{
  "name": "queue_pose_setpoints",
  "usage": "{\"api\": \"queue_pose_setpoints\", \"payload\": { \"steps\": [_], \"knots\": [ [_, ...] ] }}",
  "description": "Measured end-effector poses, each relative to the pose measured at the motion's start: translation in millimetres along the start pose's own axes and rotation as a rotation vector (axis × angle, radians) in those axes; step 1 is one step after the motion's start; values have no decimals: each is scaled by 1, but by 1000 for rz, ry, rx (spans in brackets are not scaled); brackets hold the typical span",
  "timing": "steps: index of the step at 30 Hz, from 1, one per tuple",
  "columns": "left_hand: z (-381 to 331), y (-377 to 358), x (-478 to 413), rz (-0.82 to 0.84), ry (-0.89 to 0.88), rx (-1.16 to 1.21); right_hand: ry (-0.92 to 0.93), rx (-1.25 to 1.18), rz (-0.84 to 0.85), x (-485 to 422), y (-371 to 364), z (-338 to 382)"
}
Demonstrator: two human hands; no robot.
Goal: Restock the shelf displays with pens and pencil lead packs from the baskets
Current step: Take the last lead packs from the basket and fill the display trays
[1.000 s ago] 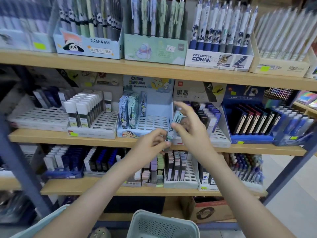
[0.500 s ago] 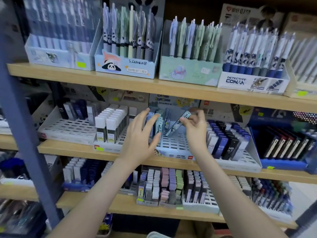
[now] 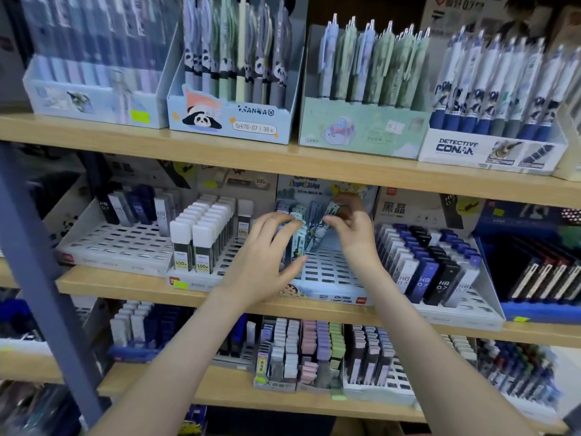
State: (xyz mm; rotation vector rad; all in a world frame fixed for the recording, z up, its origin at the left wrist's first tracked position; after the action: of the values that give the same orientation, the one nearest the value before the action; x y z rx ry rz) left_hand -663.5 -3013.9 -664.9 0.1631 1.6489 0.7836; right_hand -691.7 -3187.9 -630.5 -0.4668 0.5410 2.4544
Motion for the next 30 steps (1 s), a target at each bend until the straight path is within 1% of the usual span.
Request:
{"api": "queue_pose_setpoints", "payload": {
  "steps": [8,12,16,20,24,27,30],
  "knots": [
    [-1,0,-1,19,-3,-16,65,328,143,0,-5,-3],
    [-2,-1,-1,16,-5,-52,44,400,209,7,-5,-8],
    [-3,0,-2,25,4,-84,103,544,232,6,-5,-8],
    [-6,2,-4,64,10,-136,133,618,249,10,-3,-5],
    [-12,7,-7,85,-4,-197,243,696,247,19,-4,-1],
    [-15,11,-8,87,-14,-226,287,715,263,21,-7,1],
    [-15,15,-10,113,0,-230,339,726,239,20,-8,4]
  ]
}}
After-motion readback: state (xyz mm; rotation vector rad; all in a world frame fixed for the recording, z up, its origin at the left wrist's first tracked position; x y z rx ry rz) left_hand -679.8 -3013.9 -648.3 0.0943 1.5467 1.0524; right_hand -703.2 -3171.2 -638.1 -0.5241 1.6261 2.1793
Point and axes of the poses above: each hand's wrist, its own x-axis away from the middle knuckle, its own y-axis out of the back of the hand, z = x × y, the point moved 3 cm from there along -x, towards the middle knuckle, and after that the axes turned 3 degrees about -y, right-handed, at the moved point
